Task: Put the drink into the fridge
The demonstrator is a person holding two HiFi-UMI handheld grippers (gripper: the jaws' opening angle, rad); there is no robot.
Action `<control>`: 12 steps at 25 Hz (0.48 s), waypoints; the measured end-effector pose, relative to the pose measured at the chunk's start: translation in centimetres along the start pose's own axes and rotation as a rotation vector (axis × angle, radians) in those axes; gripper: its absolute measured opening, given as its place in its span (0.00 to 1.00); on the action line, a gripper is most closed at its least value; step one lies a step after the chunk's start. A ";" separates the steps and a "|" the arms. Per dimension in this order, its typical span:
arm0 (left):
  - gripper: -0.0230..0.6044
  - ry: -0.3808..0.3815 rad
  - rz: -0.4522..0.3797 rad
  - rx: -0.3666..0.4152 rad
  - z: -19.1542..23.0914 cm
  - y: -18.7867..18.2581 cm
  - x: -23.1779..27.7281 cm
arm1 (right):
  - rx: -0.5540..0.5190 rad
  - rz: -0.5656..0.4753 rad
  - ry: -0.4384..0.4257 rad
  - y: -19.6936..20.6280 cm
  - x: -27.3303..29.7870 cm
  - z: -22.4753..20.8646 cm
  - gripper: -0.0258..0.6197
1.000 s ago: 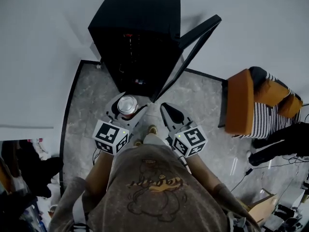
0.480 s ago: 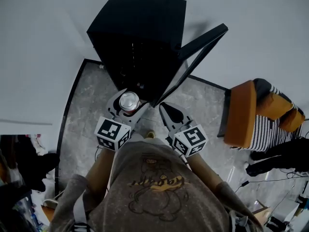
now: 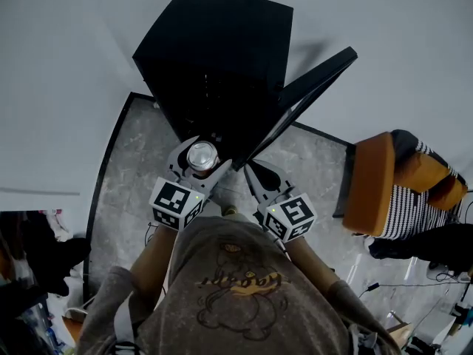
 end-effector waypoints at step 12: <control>0.57 0.035 0.008 0.029 3.7 1.3 3.7 | 0.009 -0.018 0.031 0.7 3.9 -1.6 0.07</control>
Point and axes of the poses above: the fingertips, and each gripper's own axes: x forward along the fingers, z to its left, y out of its underside, the point moved 9 cm from there along -x, backward along the fingers, and after that the axes turned 13 degrees about z, right-handed, at the moved point
